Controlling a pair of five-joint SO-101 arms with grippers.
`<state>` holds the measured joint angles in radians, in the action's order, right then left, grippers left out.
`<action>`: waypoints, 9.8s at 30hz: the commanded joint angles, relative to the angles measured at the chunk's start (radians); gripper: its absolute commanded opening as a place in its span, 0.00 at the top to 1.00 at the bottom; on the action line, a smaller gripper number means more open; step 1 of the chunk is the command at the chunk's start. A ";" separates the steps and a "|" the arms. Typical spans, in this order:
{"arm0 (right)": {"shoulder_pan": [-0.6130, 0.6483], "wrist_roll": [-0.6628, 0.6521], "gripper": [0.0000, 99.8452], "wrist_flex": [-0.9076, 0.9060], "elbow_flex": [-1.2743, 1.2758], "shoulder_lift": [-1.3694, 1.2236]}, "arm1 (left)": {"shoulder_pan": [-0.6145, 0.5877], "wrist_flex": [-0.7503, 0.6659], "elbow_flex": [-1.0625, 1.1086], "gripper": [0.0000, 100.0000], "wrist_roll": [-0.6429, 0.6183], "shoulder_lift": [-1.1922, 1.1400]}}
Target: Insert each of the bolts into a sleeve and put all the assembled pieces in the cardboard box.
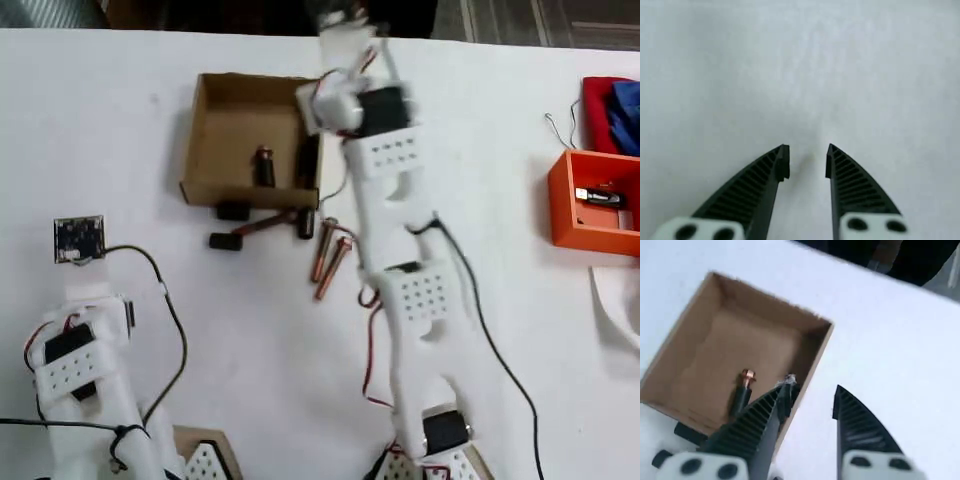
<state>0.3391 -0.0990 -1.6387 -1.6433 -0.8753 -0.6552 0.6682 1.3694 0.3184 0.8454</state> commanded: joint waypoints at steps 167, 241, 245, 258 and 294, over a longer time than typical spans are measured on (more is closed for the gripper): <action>-0.186 -0.063 0.98 0.765 2.648 1.391 | -0.009 -0.015 -0.004 0.85 0.000 0.009; -0.182 -0.061 0.78 0.881 2.845 1.546 | 0.118 0.614 0.325 0.94 -0.002 0.973; -0.200 -0.061 0.78 0.685 2.740 1.546 | 0.118 0.614 0.325 0.94 -0.002 0.973; -0.297 -0.061 0.77 0.737 2.734 1.707 | 0.118 0.614 0.325 0.94 -0.002 0.973; -0.260 -0.069 0.78 0.776 3.041 2.155 | 0.118 0.614 0.325 0.94 -0.002 0.973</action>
<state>0.0721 -0.1619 -0.8761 1.4024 1.2635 -0.5370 1.2774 1.6732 0.3138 1.7983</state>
